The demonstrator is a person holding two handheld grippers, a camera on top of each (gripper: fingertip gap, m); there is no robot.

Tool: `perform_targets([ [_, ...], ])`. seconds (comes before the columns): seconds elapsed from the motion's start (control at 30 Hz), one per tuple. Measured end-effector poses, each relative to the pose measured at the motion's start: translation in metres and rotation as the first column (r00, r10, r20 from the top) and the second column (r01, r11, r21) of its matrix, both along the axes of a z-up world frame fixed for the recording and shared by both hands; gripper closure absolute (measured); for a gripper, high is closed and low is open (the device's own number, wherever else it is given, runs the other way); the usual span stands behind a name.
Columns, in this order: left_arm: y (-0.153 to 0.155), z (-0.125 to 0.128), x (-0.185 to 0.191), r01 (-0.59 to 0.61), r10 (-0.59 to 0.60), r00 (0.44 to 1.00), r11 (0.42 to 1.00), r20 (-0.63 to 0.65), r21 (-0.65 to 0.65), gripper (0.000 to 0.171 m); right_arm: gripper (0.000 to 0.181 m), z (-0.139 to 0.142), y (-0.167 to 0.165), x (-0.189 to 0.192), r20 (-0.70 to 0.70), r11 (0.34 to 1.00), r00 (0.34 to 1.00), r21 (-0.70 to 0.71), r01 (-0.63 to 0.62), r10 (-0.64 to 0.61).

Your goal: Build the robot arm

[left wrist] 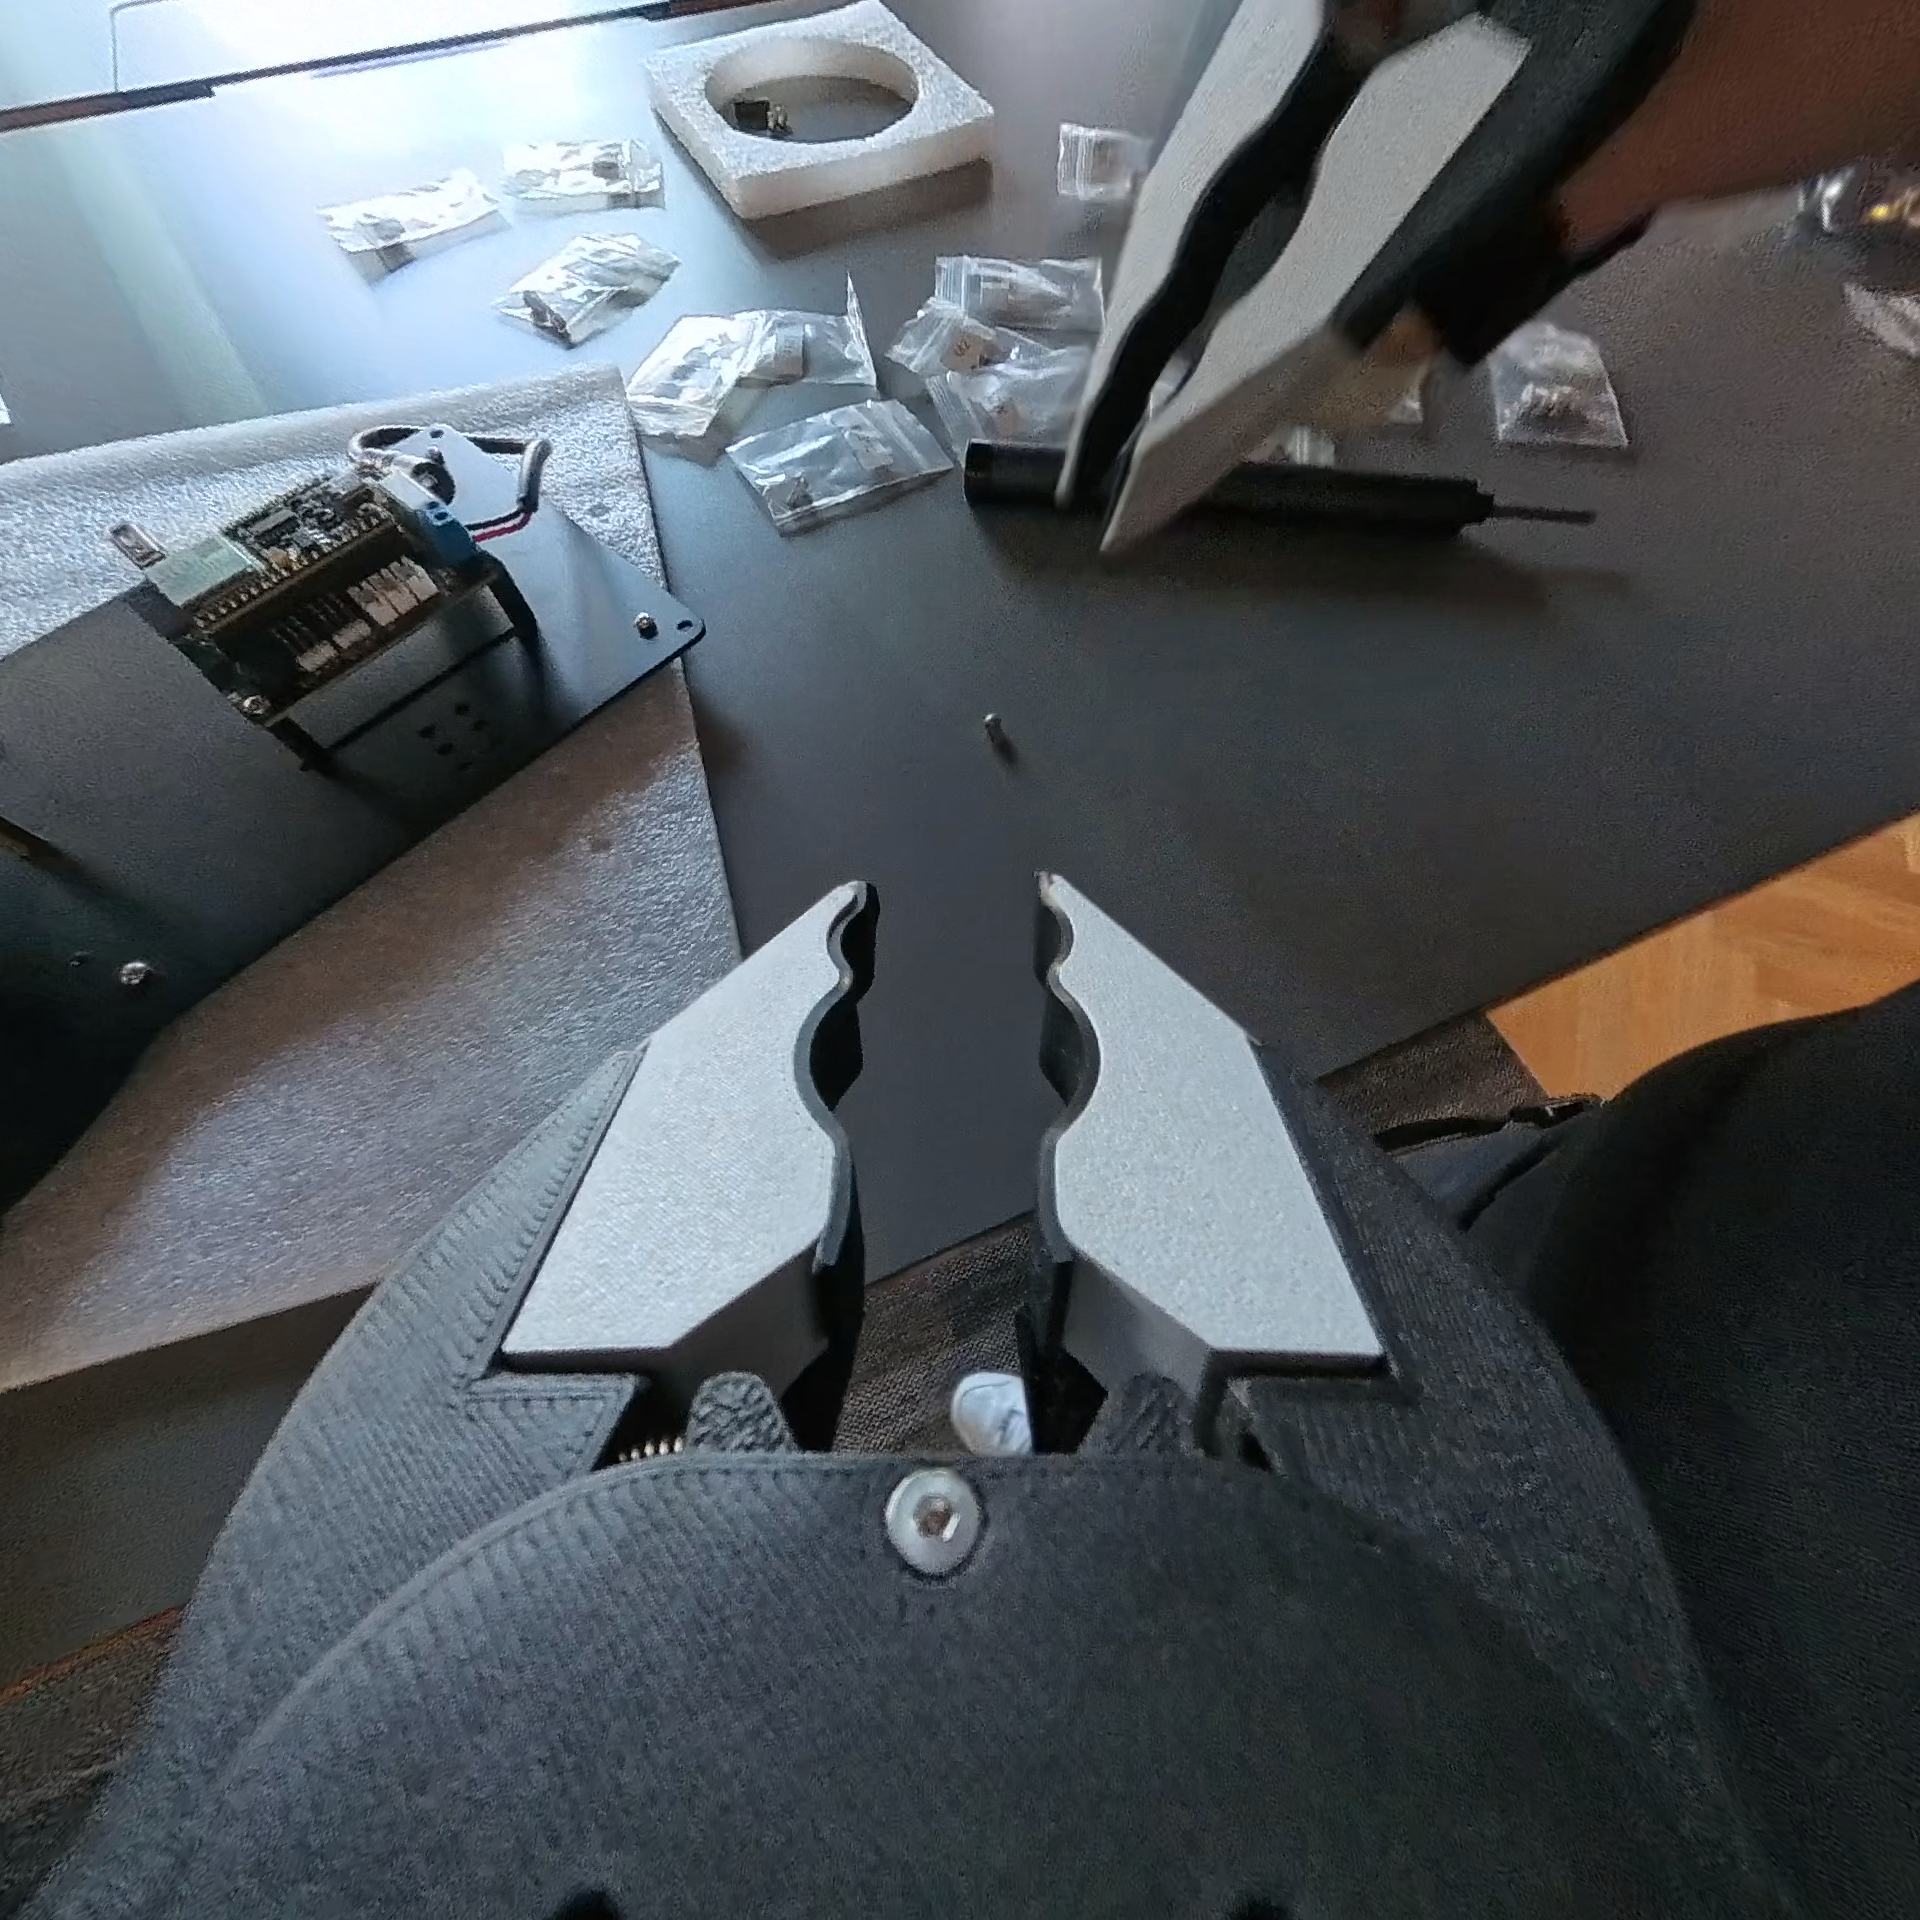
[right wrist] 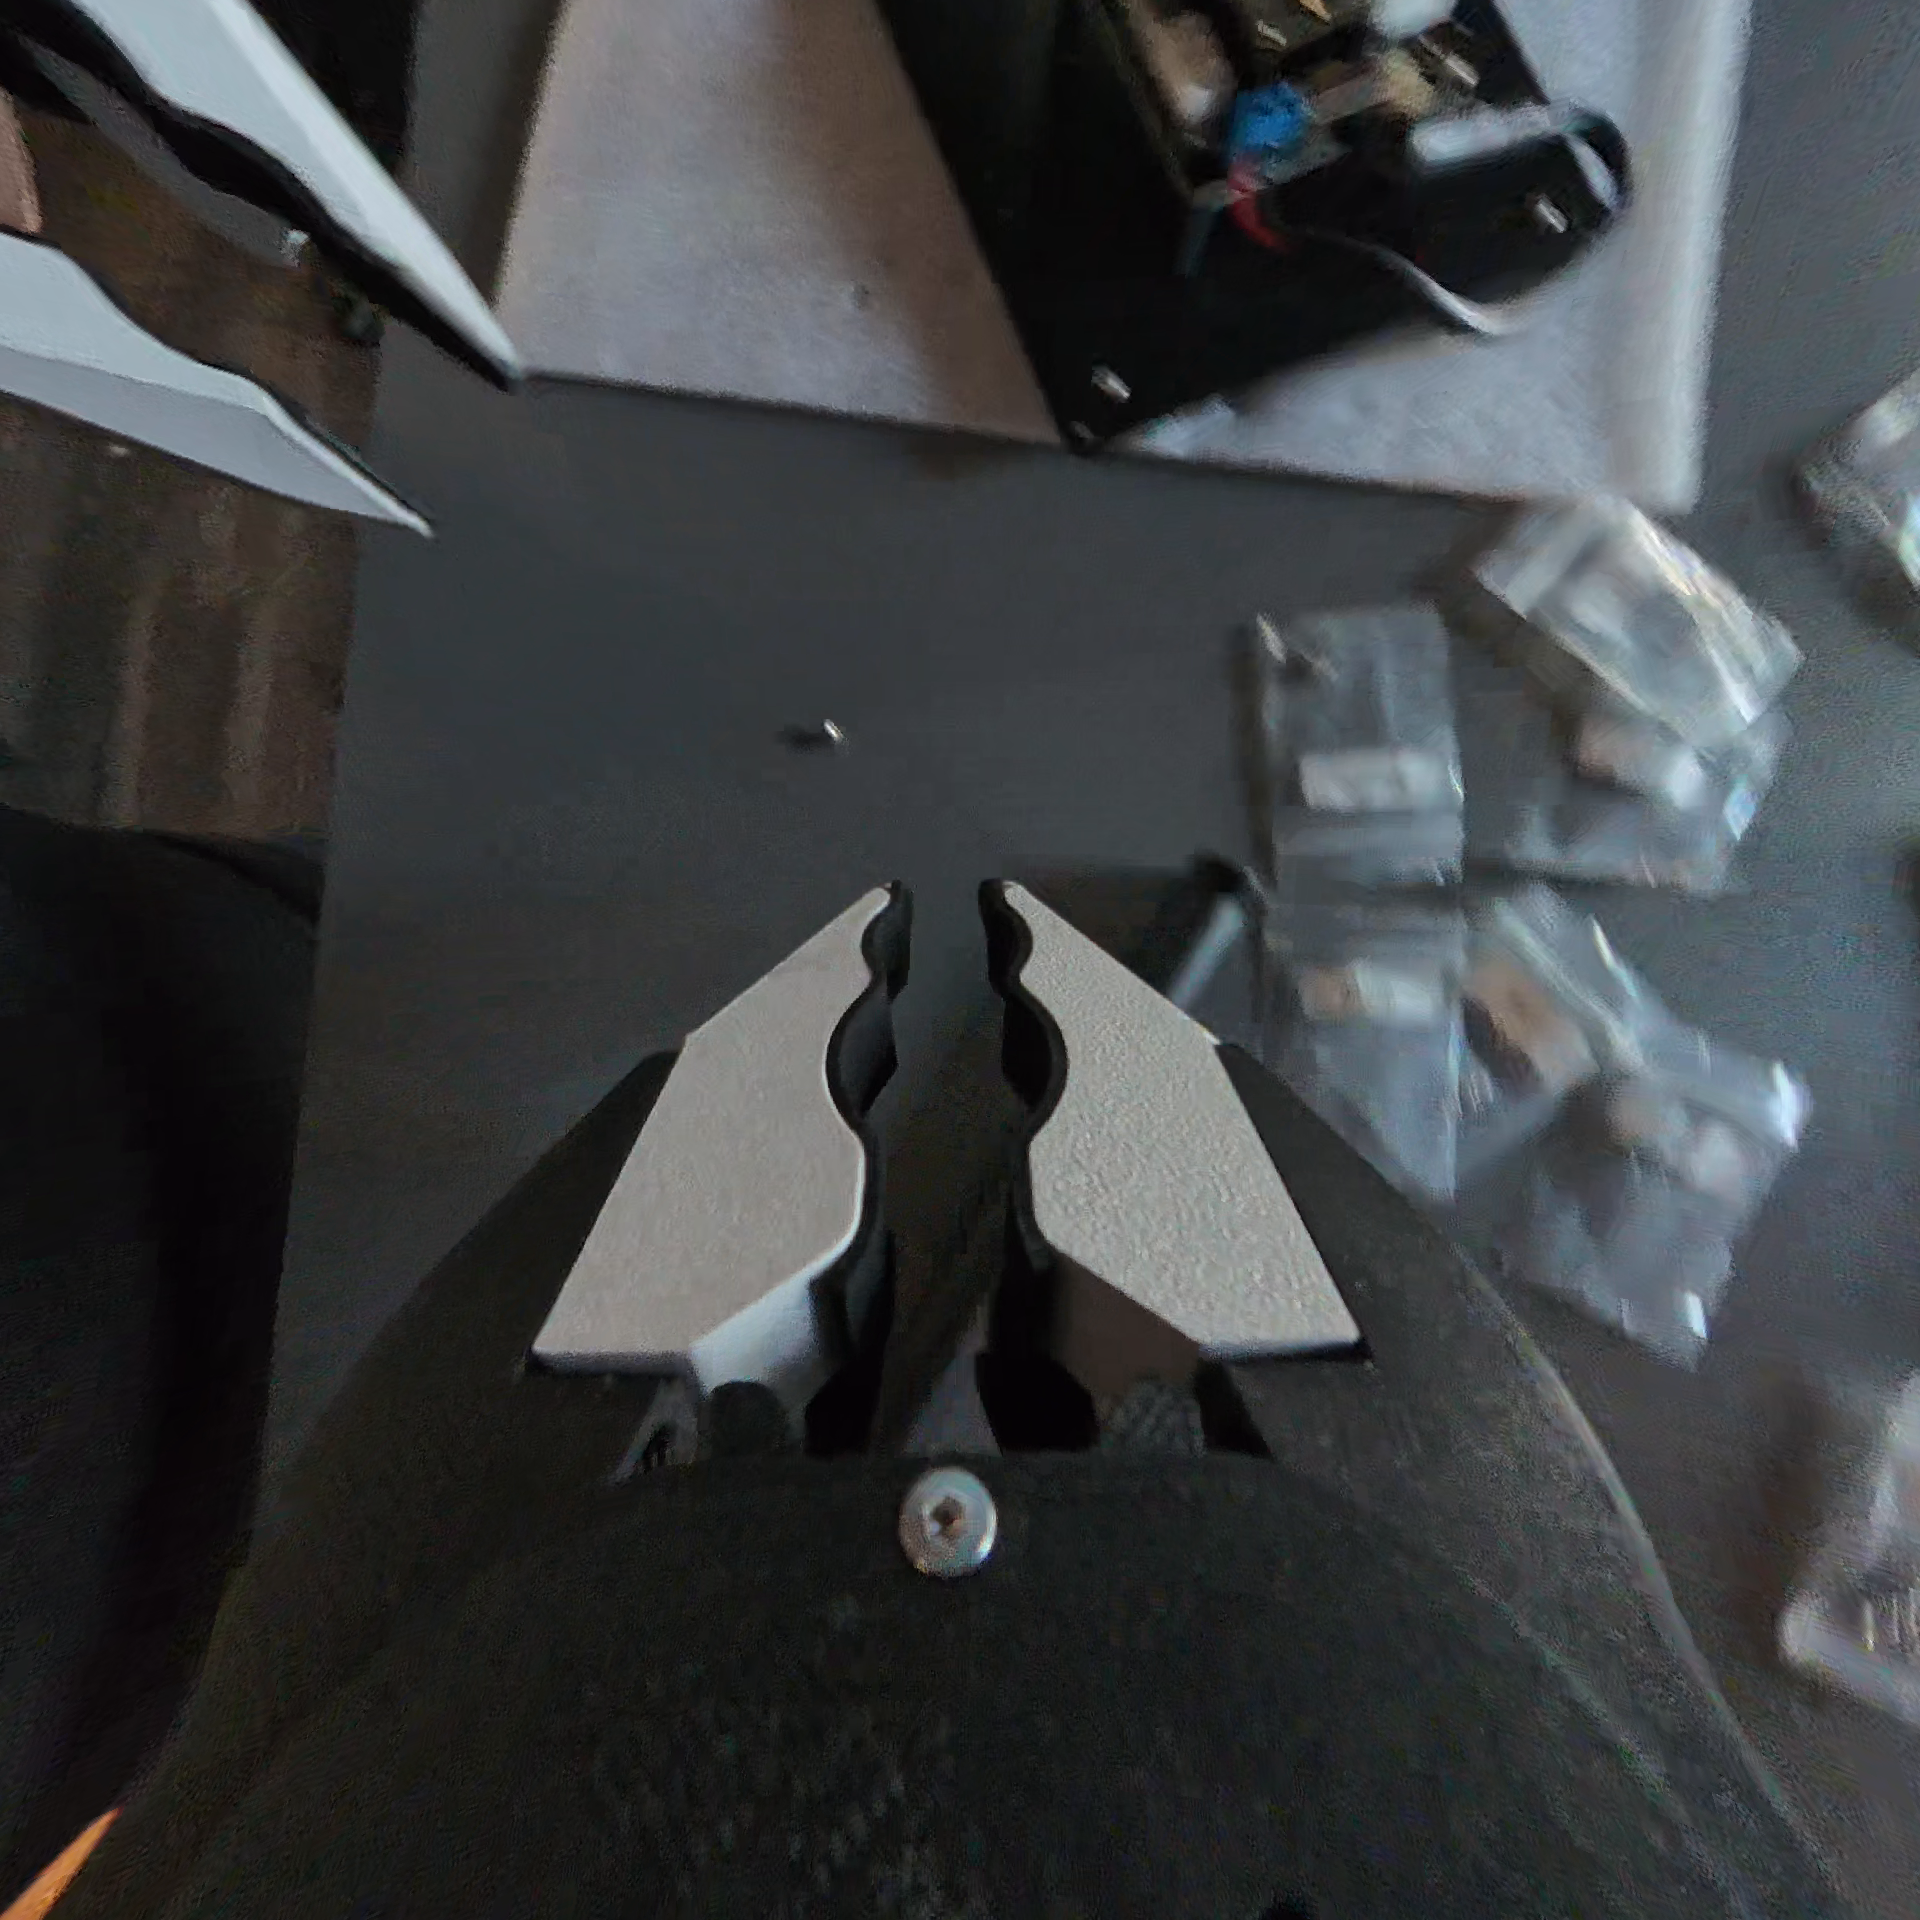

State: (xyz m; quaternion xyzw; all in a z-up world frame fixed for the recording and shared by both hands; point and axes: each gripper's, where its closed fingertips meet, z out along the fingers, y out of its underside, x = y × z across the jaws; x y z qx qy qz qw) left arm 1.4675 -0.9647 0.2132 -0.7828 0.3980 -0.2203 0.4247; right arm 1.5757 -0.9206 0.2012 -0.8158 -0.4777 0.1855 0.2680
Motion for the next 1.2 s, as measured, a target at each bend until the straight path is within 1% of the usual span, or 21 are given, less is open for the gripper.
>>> perform_targets([
  [0.07,0.000,-0.003,-0.004,0.030,-0.030,1.000,1.000,-0.001,-0.006,0.143,0.166,0.000,-0.005,0.026,0.047,0.986,0.989,-0.078,0.146,-0.143],
  [0.1,0.001,-0.005,-0.004,0.043,-0.043,0.999,0.999,0.004,-0.016,0.143,0.164,-0.002,-0.006,0.034,0.075,0.974,0.976,-0.088,0.210,-0.204],
  [0.17,0.001,-0.006,-0.004,0.087,-0.086,0.996,0.995,0.023,-0.040,0.144,0.160,-0.006,-0.003,0.046,0.141,0.952,0.944,-0.033,0.304,-0.297],
  [0.2,0.002,-0.005,-0.003,0.115,-0.114,0.993,0.992,0.027,-0.046,0.143,0.159,-0.008,-0.003,0.045,0.151,0.946,0.936,-0.016,0.325,-0.319],
  [0.3,0.004,0.001,-0.005,0.174,-0.173,0.984,0.984,0.034,-0.023,0.143,0.159,-0.018,-0.007,0.036,0.172,0.926,0.916,-0.048,0.375,-0.362],
  [0.37,0.003,0.003,-0.006,0.210,-0.208,0.977,0.978,0.053,-0.015,0.143,0.162,-0.027,-0.006,0.032,0.212,0.918,0.903,-0.053,0.392,-0.374],
  [0.4,0.002,0.004,-0.007,0.220,-0.219,0.974,0.976,0.055,-0.010,0.143,0.175,-0.032,-0.008,0.031,0.244,0.920,0.900,-0.062,0.386,-0.361],
  [0.43,0.001,0.003,-0.008,0.228,-0.227,0.972,0.974,0.054,-0.007,0.144,0.181,-0.032,-0.004,0.027,0.242,0.925,0.902,-0.042,0.378,-0.358],
  [0.5,-0.003,0.002,-0.009,0.242,-0.241,0.969,0.970,0.061,-0.015,0.144,0.181,-0.032,-0.006,0.027,0.282,0.920,0.890,-0.050,0.388,-0.360],
  [0.57,-0.007,0.000,-0.007,0.253,-0.250,0.965,0.967,0.077,-0.033,0.144,0.181,-0.023,-0.004,0.030,0.280,0.922,0.887,-0.017,0.388,-0.368],
  [0.6,-0.008,-0.001,-0.007,0.256,-0.253,0.964,0.966,0.078,-0.041,0.144,0.181,-0.014,0.000,0.032,0.249,0.923,0.893,0.013,0.385,-0.376],
  [0.67,-0.010,-0.003,-0.006,0.258,-0.255,0.964,0.965,0.072,-0.044,0.144,0.181,0.002,0.009,0.043,0.184,0.900,0.881,0.068,0.430,-0.435],
  [0.7,-0.012,-0.004,-0.004,0.258,-0.255,0.964,0.965,0.069,-0.044,0.144,0.170,0.004,0.009,0.047,0.166,0.890,0.875,0.042,0.454,-0.454],
  [0.73,-0.013,-0.004,-0.002,0.260,-0.256,0.964,0.965,0.069,-0.046,0.144,0.155,0.001,0.007,0.048,0.166,0.884,0.872,-0.007,0.468,-0.460],
  [0.77,-0.013,-0.004,0.001,0.257,-0.254,0.965,0.965,0.070,-0.045,0.144,0.152,-0.003,0.005,0.048,0.179,0.885,0.875,-0.044,0.464,-0.450],
  [0.87,-0.006,-0.009,0.011,0.221,-0.218,0.974,0.974,0.058,-0.054,0.143,0.153,-0.023,0.003,0.051,0.283,0.904,0.876,-0.061,0.423,-0.391],
  [0.93,0.002,-0.013,0.019,0.170,-0.164,0.984,0.982,0.065,-0.088,0.143,0.161,-0.034,-0.004,0.046,0.323,0.911,0.885,-0.130,0.392,-0.335],
  [0.97,0.007,-0.015,0.023,0.131,-0.125,0.990,0.985,0.064,-0.109,0.143,0.164,-0.033,0.000,0.042,0.315,0.920,0.893,-0.121,0.374,-0.321],
  [1.07,0.017,-0.023,0.038,0.060,-0.054,0.998,0.982,0.038,-0.177,0.141,0.165,-0.033,0.000,0.039,0.329,0.928,0.905,-0.161,0.335,-0.269],
  [1.17,0.024,-0.022,0.052,0.004,-0.010,0.999,0.989,-0.040,-0.145,0.151,0.165,-0.026,-0.002,0.037,0.253,0.931,0.938,-0.219,0.293,-0.236],
  [1.2,0.028,-0.022,0.053,-0.024,0.014,0.997,0.992,-0.076,-0.122,0.151,0.166,-0.019,-0.001,0.037,0.211,0.931,0.949,-0.232,0.283,-0.236],
])
